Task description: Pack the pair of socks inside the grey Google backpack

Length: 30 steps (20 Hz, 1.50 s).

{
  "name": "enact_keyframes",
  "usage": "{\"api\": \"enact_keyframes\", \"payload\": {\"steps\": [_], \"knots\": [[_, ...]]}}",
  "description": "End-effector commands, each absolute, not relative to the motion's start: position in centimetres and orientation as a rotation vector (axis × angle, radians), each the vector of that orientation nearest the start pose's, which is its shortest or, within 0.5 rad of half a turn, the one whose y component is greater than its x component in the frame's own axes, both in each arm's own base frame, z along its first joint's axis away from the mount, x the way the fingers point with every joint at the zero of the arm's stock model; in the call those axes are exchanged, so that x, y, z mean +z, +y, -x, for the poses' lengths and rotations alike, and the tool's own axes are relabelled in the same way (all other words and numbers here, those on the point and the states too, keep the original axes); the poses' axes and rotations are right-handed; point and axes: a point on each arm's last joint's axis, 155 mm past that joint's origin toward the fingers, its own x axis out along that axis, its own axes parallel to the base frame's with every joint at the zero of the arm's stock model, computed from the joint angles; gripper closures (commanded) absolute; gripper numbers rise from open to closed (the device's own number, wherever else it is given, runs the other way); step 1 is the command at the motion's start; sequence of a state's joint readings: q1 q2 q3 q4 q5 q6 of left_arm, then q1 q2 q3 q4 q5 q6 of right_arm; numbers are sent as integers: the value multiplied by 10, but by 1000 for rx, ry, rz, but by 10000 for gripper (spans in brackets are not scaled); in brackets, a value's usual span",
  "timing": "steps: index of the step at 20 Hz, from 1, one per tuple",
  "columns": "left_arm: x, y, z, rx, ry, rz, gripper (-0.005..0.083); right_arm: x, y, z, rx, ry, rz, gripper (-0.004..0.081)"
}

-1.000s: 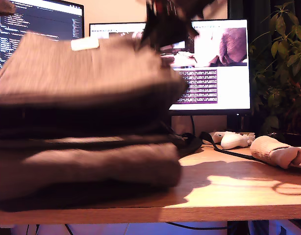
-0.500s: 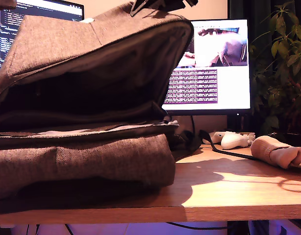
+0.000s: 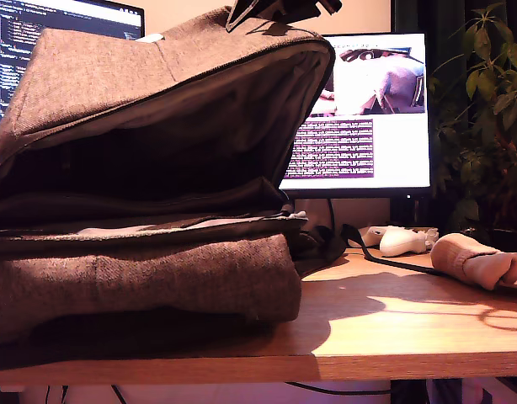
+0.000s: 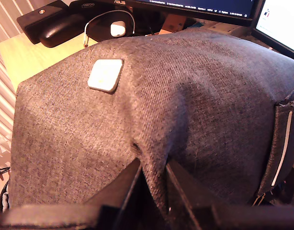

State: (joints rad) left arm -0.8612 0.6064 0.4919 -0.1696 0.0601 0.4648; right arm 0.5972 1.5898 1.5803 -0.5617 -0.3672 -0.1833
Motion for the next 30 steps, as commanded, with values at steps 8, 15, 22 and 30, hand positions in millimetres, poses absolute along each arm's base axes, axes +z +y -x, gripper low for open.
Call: {"api": "enact_keyframes", "payload": {"steps": [8, 15, 22, 30], "knots": [[204, -257, -225, -762, -41, -852, 78, 336, 326, -351, 1006, 387, 220, 783], [215, -250, -271, -473, -87, -948, 82, 336, 326, -351, 1006, 388, 220, 783], [246, -236, -278, -336, -150, -962, 797, 334, 325, -350, 1006, 401, 220, 782], [261, -246, -269, -380, -153, -980, 798, 310, 318, -336, 1017, 525, 231, 342]]}}
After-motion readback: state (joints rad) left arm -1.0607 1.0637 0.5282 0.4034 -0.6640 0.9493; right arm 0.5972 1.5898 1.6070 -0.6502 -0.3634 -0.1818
